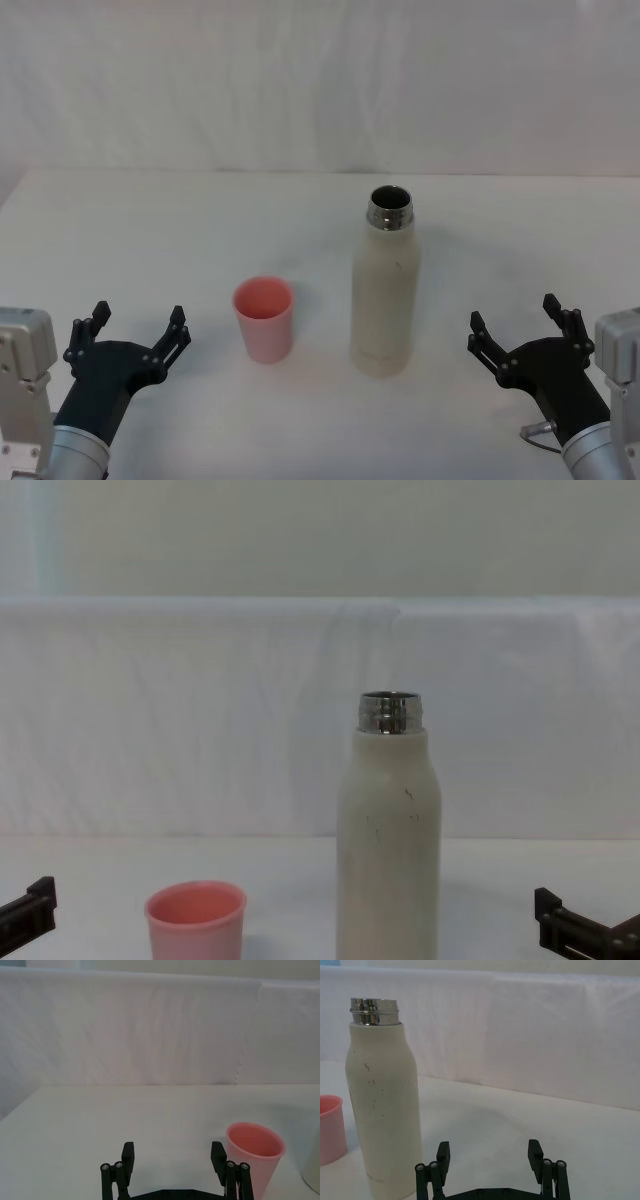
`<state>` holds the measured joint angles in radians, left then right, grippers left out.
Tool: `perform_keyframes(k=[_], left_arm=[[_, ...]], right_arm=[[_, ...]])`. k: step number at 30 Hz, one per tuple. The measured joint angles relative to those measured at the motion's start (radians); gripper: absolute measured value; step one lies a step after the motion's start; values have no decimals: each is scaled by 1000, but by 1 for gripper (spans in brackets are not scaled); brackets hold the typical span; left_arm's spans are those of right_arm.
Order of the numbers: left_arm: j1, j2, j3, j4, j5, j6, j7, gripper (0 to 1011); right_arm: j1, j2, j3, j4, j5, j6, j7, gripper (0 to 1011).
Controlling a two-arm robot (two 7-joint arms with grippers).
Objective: Grasp the thermos with one hand and pour water into the cup lid.
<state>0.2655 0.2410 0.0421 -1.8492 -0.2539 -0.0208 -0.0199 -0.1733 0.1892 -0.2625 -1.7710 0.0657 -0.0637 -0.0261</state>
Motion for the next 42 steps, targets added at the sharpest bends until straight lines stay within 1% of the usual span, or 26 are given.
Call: perform_keyframes(k=[42], left_arm=[[0,0,0,0,0,0,0,1001]], right_arm=[[0,0,0,0,0,0,0,1003]])
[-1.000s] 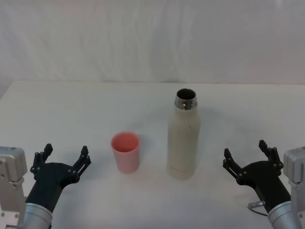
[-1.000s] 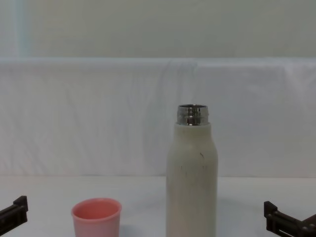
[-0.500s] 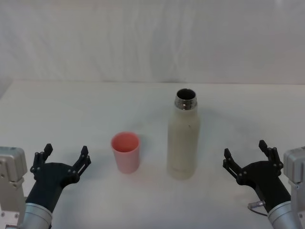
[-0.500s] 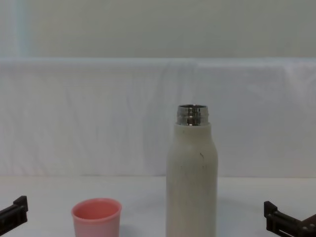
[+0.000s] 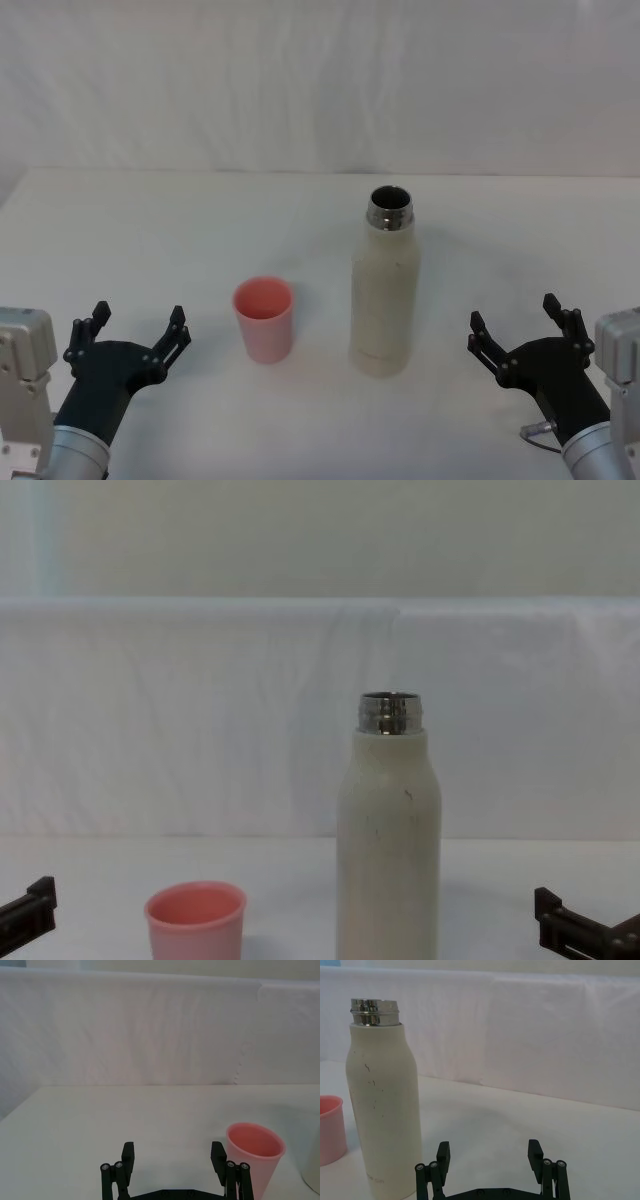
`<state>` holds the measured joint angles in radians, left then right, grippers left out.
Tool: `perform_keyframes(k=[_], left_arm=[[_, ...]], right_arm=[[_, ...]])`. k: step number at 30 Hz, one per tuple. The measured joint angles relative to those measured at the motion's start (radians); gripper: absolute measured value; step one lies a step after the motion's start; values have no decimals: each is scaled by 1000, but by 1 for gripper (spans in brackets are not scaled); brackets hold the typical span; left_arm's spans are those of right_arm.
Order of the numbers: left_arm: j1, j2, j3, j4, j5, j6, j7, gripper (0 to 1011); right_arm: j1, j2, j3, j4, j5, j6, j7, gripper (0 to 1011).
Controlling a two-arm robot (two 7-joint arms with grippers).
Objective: Grasp the thermos with one hand and pour water into the cup lid.
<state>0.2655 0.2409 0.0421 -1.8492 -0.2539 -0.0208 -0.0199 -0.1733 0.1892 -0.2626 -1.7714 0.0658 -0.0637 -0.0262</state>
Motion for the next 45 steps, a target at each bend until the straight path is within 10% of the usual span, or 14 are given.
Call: perform_keyframes(k=[29,45], left_arm=[[0,0,0,0,0,0,0,1001],[0,0,0,0,0,0,0,1001]], right_arm=[[-58,111,88,-185,173,137,283,1003],[46,135,-14,-108,217,195,324,1003]])
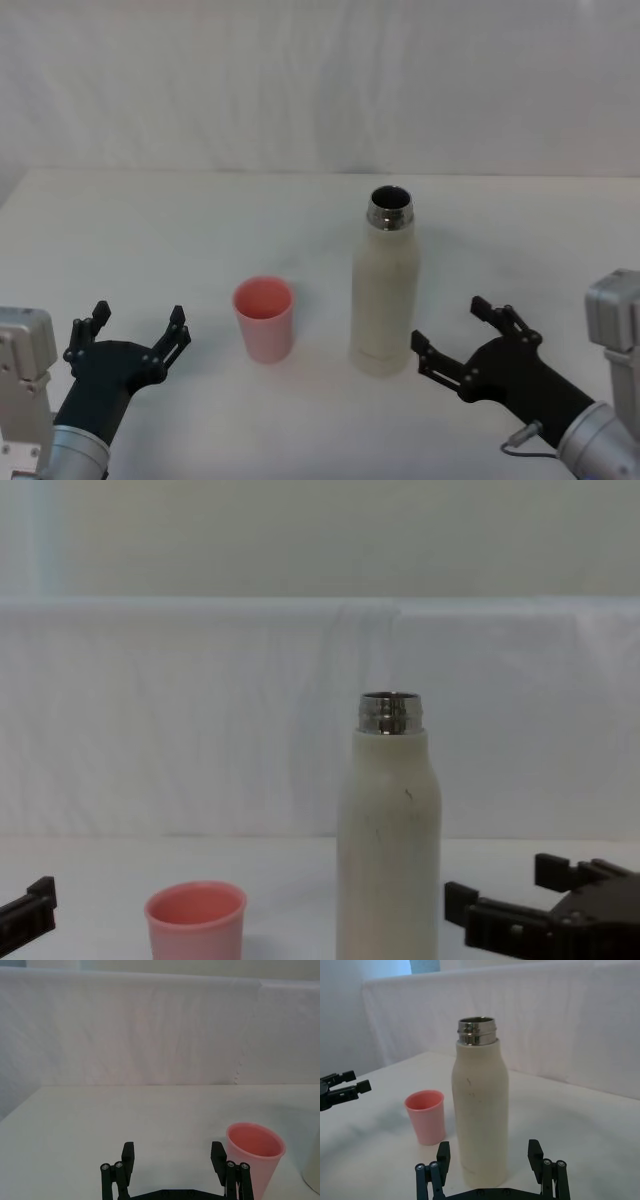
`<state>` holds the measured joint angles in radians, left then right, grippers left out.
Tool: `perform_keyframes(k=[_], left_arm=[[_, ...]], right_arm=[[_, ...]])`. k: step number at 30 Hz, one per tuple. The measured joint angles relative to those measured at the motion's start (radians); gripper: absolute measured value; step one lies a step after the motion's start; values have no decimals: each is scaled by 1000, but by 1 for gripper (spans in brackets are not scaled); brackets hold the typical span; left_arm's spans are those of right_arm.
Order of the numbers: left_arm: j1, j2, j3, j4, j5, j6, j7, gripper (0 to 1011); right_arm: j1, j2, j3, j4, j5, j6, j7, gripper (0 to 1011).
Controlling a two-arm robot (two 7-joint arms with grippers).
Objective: Grasp the thermos with one hand and pour water into the cup lid.
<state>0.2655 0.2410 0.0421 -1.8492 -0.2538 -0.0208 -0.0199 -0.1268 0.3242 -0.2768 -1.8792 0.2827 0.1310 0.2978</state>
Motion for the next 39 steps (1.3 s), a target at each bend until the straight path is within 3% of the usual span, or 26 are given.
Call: perform_keyframes(k=[18,39], left_arm=[[0,0,0,0,0,0,0,1001],[0,0,0,0,0,0,0,1001]], right_arm=[[85,-25,-60,84,-13,-4,-19,1003],[160,-62,-87,154,-22,2,-26,1003]])
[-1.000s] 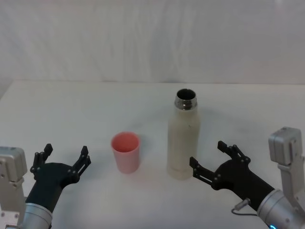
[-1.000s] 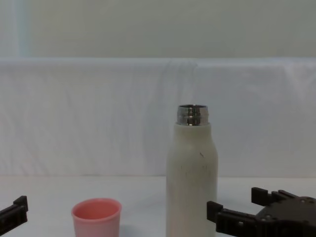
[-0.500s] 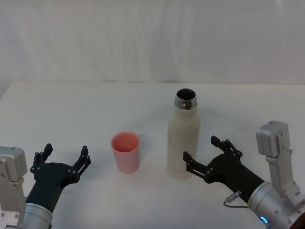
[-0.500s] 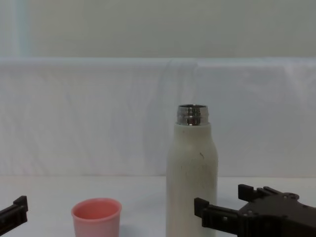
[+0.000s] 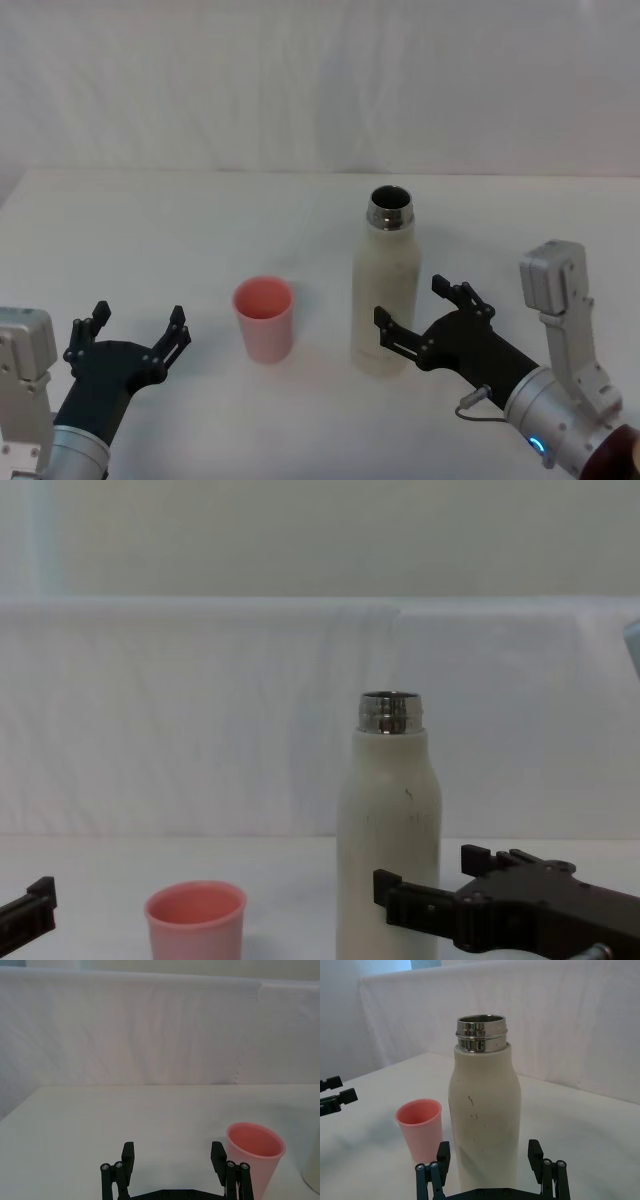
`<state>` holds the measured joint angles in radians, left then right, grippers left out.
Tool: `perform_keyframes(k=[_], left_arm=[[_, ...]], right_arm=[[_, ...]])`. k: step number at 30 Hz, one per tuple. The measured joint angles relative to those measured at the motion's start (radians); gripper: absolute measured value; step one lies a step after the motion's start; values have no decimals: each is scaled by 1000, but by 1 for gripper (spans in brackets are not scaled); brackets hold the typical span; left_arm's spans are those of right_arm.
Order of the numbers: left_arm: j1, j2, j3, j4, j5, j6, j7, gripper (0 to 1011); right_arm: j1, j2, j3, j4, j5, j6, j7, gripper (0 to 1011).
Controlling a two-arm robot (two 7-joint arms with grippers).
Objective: Grasp the thermos with one hand and pour water into the cup lid.
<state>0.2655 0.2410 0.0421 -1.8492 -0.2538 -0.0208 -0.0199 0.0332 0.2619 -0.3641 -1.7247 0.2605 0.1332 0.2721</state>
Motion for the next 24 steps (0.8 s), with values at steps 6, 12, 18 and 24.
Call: perform_keyframes(k=[6,12,18,24], left_arm=[[0,0,0,0,0,0,0,1001],[0,0,0,0,0,0,0,1001],[0,0,0,0,0,0,0,1001],[0,0,0,0,0,0,0,1001]], right_arm=[[21,-13,-8,22,-4,1,-2,1003],[37,-23,-14,39,-8,3,-4,1003],[52,-34,-20,57,-14,4,-9,1003],[61,-41,-22,67,-20,7,-11,1003]])
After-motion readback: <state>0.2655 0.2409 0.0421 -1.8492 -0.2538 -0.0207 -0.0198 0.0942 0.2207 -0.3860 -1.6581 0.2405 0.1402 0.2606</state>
